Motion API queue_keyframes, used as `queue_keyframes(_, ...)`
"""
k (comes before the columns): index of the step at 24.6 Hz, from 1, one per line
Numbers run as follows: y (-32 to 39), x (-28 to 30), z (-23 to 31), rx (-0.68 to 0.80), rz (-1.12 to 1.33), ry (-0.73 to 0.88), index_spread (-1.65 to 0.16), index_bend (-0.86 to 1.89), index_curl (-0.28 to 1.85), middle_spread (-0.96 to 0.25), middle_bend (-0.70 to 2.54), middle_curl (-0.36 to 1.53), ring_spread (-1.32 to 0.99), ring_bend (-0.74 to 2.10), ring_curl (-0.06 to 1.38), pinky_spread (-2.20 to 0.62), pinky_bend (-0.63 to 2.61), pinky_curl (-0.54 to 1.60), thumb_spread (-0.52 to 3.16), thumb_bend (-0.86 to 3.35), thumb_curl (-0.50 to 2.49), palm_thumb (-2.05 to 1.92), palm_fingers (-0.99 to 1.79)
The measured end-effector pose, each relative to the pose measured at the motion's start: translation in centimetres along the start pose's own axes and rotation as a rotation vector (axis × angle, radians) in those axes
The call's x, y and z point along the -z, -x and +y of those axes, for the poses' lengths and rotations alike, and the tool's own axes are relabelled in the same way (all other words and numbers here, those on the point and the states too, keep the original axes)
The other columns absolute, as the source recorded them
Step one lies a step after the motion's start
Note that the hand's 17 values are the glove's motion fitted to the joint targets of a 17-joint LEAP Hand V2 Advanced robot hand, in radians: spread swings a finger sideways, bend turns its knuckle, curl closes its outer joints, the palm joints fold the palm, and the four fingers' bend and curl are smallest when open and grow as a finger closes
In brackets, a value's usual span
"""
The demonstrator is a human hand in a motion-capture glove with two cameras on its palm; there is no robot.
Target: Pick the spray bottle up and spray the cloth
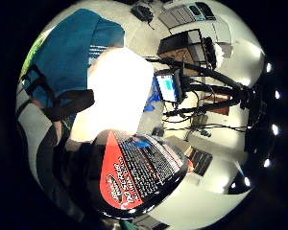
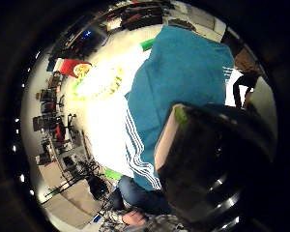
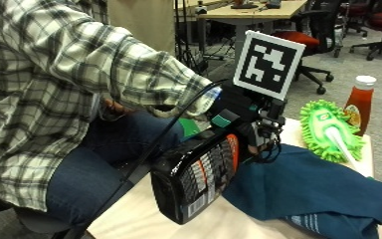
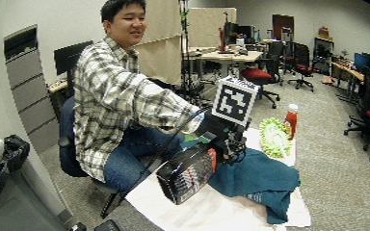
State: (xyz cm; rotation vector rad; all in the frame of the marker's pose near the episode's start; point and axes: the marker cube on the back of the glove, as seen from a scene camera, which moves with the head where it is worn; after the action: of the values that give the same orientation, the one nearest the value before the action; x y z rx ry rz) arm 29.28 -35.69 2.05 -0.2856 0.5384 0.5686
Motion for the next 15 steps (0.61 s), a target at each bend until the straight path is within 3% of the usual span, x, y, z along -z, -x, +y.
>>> queue_keyframes(15,0.49,-0.55,0.64,0.026,0.097,-0.001,-0.26,0.43,0.58,-0.13,0.64,0.52,-0.24,0.66,0.48,-0.19,0.36,0.42,-0.09,-0.03,0.72,1.03,1.37)
